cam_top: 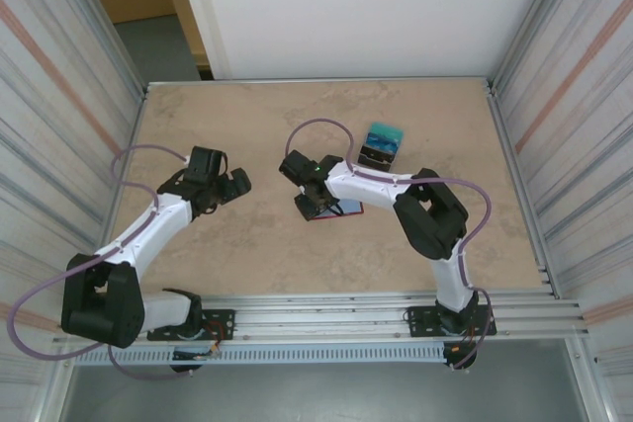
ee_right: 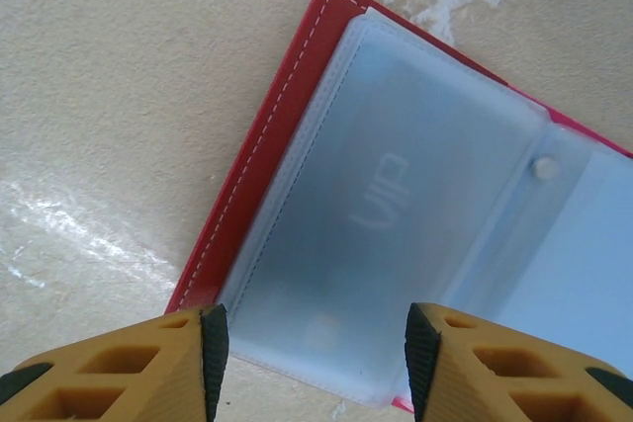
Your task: Take the credit cards out of the card holder
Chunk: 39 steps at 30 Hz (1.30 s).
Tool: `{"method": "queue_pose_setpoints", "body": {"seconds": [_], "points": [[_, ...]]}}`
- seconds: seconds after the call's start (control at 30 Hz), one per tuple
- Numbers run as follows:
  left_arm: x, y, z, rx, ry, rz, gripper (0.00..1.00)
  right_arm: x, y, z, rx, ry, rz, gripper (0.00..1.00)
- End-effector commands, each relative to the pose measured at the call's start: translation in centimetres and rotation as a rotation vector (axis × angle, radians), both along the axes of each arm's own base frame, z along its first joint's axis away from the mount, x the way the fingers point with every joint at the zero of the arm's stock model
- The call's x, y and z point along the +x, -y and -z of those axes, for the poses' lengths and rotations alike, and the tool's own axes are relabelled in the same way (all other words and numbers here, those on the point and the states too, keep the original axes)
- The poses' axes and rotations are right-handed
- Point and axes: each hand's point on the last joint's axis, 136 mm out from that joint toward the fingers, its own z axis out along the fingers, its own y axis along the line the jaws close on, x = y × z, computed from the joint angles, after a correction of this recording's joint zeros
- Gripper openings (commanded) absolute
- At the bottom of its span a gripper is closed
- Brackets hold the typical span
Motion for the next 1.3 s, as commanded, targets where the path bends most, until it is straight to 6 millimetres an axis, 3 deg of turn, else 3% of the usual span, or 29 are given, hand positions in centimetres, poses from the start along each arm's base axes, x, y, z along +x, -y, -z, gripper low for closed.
{"method": "queue_pose_setpoints", "body": {"seconds": [0.0, 0.23, 0.47, 0.7, 0.8, 0.93, 1.27], "points": [[0.3, 0.1, -0.2, -0.016, 0.006, -0.01, 0.99, 0.4, -0.1, 0.9, 0.011, -0.028, 0.034, 0.52], [0.2, 0.2, 0.4, -0.016, -0.014, -0.008, 0.99, -0.1, -0.9, 1.7, 0.058, -0.074, 0.032, 0.54], [0.3, 0.4, 0.5, -0.024, -0.021, -0.002, 0.99, -0.2, 0.2, 2.9, 0.048, -0.111, 0.067, 0.54], [0.4, 0.5, 0.3, -0.028, -0.016, 0.0, 0.99, -0.3, 0.3, 3.1, 0.085, -0.141, 0.076, 0.36], [0.4, 0.5, 0.1, -0.028, -0.014, 0.0, 0.99, -0.1, 0.1, 2.9, 0.092, -0.138, 0.076, 0.24], [0.4, 0.6, -0.1, -0.028, -0.01, 0.012, 0.99, 0.1, 0.0, 2.1, 0.101, -0.117, 0.078, 0.2], [0.9, 1.3, -1.1, -0.032, 0.018, 0.038, 0.99, 1.8, 2.7, -0.7, 0.029, 0.025, 0.156, 0.29]]}}
